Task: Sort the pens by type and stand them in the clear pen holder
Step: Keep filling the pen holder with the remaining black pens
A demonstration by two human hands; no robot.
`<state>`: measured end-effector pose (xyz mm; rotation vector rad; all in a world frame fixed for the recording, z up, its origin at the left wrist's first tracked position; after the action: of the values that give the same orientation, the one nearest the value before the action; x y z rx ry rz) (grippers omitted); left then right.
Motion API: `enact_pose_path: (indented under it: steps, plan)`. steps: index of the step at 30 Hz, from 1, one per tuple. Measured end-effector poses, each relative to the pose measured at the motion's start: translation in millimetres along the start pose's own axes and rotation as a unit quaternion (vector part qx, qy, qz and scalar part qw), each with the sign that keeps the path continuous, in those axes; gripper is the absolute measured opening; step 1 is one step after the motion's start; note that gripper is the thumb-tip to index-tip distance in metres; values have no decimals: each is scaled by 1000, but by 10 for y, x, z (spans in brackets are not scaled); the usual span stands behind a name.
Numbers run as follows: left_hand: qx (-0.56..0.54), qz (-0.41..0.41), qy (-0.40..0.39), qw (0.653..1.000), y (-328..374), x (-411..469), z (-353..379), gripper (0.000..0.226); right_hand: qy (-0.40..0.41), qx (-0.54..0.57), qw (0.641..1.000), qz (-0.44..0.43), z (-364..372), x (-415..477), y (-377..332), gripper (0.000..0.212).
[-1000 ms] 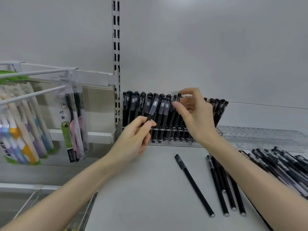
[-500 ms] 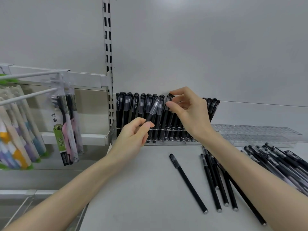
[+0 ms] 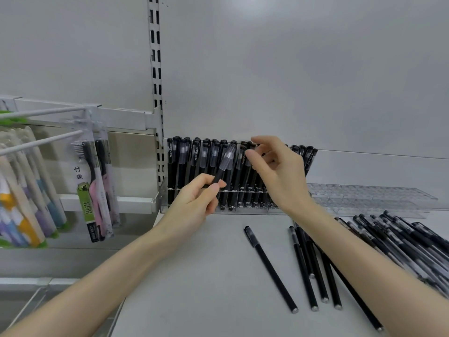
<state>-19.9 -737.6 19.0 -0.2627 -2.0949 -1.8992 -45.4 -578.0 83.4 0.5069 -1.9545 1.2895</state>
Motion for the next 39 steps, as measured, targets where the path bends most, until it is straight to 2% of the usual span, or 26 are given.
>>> enact_pose_path:
  steps: [4, 7, 9, 10, 11, 13, 14, 16, 19, 29, 39]
  plan:
    - [-15, -2, -52, 999, 42, -21, 202, 17, -38, 106, 992, 65, -19, -122, -19, 29]
    - [-22, -4, -96, 995, 80, -37, 358, 15, -28, 141, 986, 84, -38, -153, 9, 32]
    - [39, 32, -98, 994, 87, -33, 372, 17, -5, 162, 983, 84, -90, -131, 7, 29]
    - [111, 81, -81, 987, 87, -22, 336, 18, 11, 168, 982, 82, -132, -108, 3, 29]
    - [196, 149, -47, 968, 99, -13, 276, 21, 29, 166, 983, 77, -185, -74, 1, 29]
    - [339, 279, 26, 898, 135, -31, 135, 30, 62, 139, 987, 56, -290, 3, 0, 31]
    - [385, 316, 46, 866, 125, -40, 77, 35, 72, 121, 989, 42, -324, 39, 0, 31]
    - [440, 347, 60, 826, 65, -48, -2, 36, 83, 95, 992, 17, -346, 88, 0, 30]
    - [490, 367, 54, 789, 0, -89, 5, 37, 91, 84, 992, -5, -302, 119, -4, 32]
    - [533, 339, 39, 774, -97, -94, 47, 45, 98, 72, 992, -29, -196, 182, 4, 34]
    - [552, 320, 25, 770, -107, -91, 50, 46, 30, -3, 999, -20, -25, 93, 99, 20]
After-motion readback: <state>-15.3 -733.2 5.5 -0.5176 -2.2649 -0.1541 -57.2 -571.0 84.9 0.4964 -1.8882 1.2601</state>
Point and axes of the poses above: each hand's wrist, its own x-axis towards the middle knuckle, its own z-axis out of the palm, y = z × x, the point moved 6 cm from there along x, towards the middle knuckle, and after that the axes turned 9 degrees about y, right-handed, at the moved point
